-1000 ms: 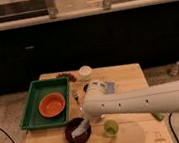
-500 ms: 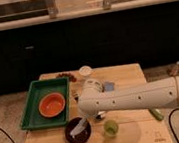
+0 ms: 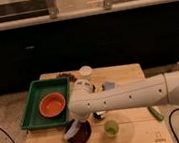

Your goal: Wipe purple bowl with towel

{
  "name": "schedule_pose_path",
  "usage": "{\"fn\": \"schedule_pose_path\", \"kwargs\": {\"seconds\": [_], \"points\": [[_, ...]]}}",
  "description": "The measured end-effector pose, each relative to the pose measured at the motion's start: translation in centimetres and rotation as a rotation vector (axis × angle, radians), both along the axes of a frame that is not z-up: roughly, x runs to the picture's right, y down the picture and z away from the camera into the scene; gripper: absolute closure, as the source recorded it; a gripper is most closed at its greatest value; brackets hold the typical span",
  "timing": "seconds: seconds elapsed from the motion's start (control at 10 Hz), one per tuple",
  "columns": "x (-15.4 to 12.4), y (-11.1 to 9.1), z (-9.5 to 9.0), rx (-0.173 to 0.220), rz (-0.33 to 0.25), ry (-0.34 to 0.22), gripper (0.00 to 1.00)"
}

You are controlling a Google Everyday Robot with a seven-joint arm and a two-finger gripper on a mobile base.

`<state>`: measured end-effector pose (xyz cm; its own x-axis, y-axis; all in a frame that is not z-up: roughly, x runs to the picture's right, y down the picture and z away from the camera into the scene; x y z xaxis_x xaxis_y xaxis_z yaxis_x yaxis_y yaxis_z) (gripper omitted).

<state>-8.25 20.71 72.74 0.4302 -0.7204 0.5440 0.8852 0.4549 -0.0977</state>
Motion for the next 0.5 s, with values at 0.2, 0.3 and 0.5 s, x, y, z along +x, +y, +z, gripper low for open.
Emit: {"fn": "schedule_pose_path", "kwargs": {"seconds": [0.2, 0.3, 0.5], "points": [[-0.3, 1.2, -1.1, -0.018, -0.022, -0.026, 1.0], [-0.3, 1.9, -1.1, -0.037, -0.024, -0.029, 1.0], [0.8, 3.5, -0.3, -0.082, -0.01, -0.013, 1.0]]}}
